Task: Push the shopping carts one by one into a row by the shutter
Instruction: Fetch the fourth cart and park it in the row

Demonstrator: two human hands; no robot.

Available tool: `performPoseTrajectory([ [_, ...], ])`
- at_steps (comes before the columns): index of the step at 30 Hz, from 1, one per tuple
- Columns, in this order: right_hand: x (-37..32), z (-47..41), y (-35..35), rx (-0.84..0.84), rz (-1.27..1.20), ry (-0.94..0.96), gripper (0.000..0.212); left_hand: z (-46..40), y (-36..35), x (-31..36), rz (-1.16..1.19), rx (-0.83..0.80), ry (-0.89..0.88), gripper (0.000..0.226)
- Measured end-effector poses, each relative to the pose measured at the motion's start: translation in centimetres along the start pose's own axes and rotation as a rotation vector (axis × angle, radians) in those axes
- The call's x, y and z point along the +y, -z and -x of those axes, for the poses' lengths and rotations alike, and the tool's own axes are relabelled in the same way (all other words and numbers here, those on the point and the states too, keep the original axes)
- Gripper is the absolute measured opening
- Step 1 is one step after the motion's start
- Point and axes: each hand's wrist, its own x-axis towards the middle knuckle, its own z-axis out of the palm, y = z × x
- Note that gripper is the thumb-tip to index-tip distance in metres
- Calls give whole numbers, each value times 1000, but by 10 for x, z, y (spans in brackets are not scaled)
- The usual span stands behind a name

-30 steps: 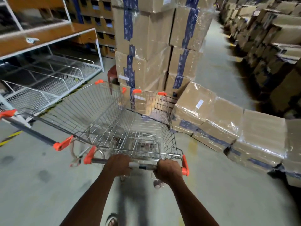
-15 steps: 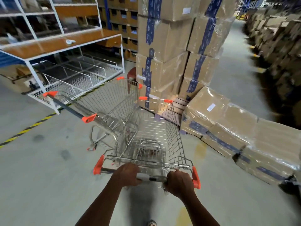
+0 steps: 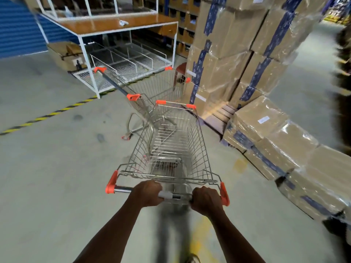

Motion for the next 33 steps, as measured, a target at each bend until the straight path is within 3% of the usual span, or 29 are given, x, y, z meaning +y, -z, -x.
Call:
performPoseTrajectory([
  [6,4,50,-6,60,18,192,40,74,-18,45,39,18,83,32],
  [8,6,69,-13,1,-24,248,39,100,-26,58,93,-22,121,35],
  [14,8,136,-28,201,-48,476,35,182,-64,114,213,-54,257,35],
  [18,2,176,-27,-41,18,454,45,243,-82,158,260,-57,322,33],
  [21,-5,209,-14,4,85,477,44,295,-95,184,157,-24,437,42],
  [25,-17,236,-8,28,165,623,46,351,-113,212,154,-104,702,46],
  [33,-79,254,-1,-80,127,751,30,427,-137,232,62,-16,853,44],
])
